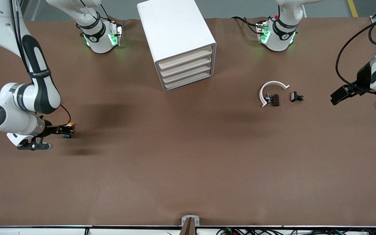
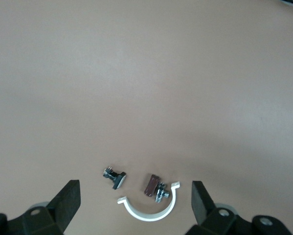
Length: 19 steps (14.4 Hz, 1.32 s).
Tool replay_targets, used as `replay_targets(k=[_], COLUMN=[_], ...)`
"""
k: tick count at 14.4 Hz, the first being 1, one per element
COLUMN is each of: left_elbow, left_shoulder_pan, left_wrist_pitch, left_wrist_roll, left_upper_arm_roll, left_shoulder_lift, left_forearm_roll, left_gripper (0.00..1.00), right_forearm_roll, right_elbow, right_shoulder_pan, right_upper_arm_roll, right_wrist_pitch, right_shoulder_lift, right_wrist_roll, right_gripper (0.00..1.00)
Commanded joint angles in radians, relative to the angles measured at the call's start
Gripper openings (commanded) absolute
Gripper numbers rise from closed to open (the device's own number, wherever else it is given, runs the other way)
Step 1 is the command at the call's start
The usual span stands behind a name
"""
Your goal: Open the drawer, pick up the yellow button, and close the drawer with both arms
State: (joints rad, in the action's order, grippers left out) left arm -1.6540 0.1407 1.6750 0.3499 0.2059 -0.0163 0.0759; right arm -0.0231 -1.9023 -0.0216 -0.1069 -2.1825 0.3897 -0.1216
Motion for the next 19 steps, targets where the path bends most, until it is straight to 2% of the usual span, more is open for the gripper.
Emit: replay_targets(k=[1, 3, 6, 11, 14, 19], left_elbow=[-0.047, -0.075, -0.075, -0.067, -0.07, -0.061], left_shoulder_pan=[-0.015, -0.022, -0.082, -0.116, -0.121, -0.107], left_wrist_pitch=[-0.029, -0.044, -0.101, -0.138, -0.139, -0.139], left_wrist_roll=[-0.159, -0.228, -0.33, -0.307, -0.243, -0.261], left_upper_arm_roll=[-0.054, -0.078, -0.161, -0.154, -0.109, -0.115], left_shoulder_lift=[-0.082, -0.122, -0.148, -0.172, -0.179, -0.177], left_forearm_roll=[-0.045, -0.071, -0.073, -0.071, -0.071, -0.071], left_gripper=[1.0, 1.0, 1.0, 1.0, 1.0, 1.0], right_forearm_roll=[-0.005, -0.003, -0.005, -0.005, -0.003, -0.001], right_elbow=[-0.008, -0.008, -0.004, 0.017, 0.103, 0.225], right_shoulder_pan=[0.025, 0.04, 0.071, 0.081, 0.094, 0.088], right_upper_arm_roll=[0.004, 0.004, 0.004, 0.004, 0.007, 0.004], right_wrist_pitch=[0.068, 0.119, 0.194, 0.291, 0.42, 0.524], right_shoulder_lift=[-0.089, -0.147, -0.233, -0.318, -0.325, -0.325], right_wrist_roll=[0.036, 0.042, 0.097, 0.097, 0.1, 0.092], right_gripper=[1.0, 1.0, 1.0, 1.0, 1.0, 1.0])
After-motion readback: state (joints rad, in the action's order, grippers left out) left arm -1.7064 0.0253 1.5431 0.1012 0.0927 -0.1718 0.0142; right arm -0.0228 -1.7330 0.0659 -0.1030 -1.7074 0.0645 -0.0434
